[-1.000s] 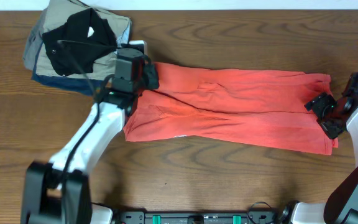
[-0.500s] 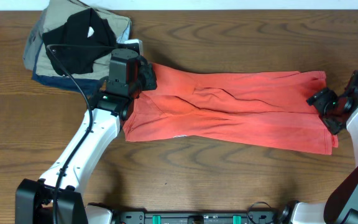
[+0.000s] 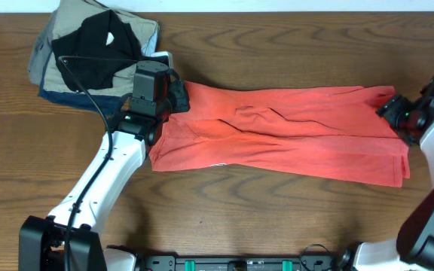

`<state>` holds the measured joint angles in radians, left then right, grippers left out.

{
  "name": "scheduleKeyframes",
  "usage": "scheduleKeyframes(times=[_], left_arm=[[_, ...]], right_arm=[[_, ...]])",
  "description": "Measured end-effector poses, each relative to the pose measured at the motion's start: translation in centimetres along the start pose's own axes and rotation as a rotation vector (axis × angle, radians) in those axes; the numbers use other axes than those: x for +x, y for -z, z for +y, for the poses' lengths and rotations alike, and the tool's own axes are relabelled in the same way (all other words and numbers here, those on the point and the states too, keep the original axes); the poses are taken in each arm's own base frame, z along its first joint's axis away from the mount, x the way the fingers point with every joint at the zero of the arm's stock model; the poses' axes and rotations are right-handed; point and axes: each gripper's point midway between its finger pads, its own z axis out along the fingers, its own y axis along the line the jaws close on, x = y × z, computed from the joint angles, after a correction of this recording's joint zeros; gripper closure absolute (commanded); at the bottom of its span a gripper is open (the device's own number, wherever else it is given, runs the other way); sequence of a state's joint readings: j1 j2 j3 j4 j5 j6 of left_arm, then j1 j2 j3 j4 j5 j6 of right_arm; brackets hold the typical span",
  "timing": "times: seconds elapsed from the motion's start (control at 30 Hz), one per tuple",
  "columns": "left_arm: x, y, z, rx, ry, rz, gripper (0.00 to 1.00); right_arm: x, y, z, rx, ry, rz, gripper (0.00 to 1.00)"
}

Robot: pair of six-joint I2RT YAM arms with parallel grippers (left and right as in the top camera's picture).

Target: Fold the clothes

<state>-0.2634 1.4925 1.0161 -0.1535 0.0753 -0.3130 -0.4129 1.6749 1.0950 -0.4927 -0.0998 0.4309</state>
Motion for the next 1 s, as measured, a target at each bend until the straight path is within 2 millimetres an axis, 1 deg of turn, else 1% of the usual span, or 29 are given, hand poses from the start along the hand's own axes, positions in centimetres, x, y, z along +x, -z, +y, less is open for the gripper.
scheduleKeyframes(times=[0.17, 0.27, 0.33, 0.4, 0.43, 0.5, 0.6, 0.67, 0.77, 1.0], left_arm=[[0.3, 0.0, 0.1, -0.004, 0.001, 0.01, 0.94], [0.6, 0.0, 0.2, -0.009, 0.002, 0.024, 0.94], [0.6, 0.0, 0.2, -0.01, 0.002, 0.024, 0.94], [0.6, 0.0, 0.2, -0.01, 0.002, 0.025, 0.94], [0.6, 0.0, 0.2, -0.009, 0.002, 0.025, 0.94], [0.6, 0.0, 0.2, -0.01, 0.002, 0.025, 0.94], [0.6, 0.0, 0.2, -0.01, 0.002, 0.025, 0.94], [0.6, 0.0, 0.2, -0.01, 0.002, 0.024, 0.94], [0.7, 0.0, 0.3, -0.011, 0.002, 0.027, 0.94], [1.1, 0.0, 0.5, -0.018, 0.002, 0.046, 0.94]], right_arm=[[-1.9, -2.4, 0.8, 0.032, 0.038, 0.057, 0.27], [-2.5, -4.0, 2.0, 0.034, 0.064, 0.091, 0.27], [-2.8, -4.9, 3.2, 0.025, 0.089, 0.102, 0.27], [-3.0, -5.5, 4.5, 0.013, 0.114, 0.106, 0.28], [-3.2, -5.8, 5.3, 0.006, 0.129, 0.104, 0.3], [-3.6, -6.0, 6.2, -0.006, 0.153, 0.096, 0.34], [-4.5, -6.1, 7.4, -0.022, 0.174, 0.074, 0.35], [-4.8, -6.0, 7.6, -0.025, 0.177, 0.068, 0.35], [-5.1, -6.0, 7.4, -0.008, 0.178, 0.06, 0.35], [-5.1, -7.4, 5.3, 0.097, 0.179, 0.054, 0.35]])
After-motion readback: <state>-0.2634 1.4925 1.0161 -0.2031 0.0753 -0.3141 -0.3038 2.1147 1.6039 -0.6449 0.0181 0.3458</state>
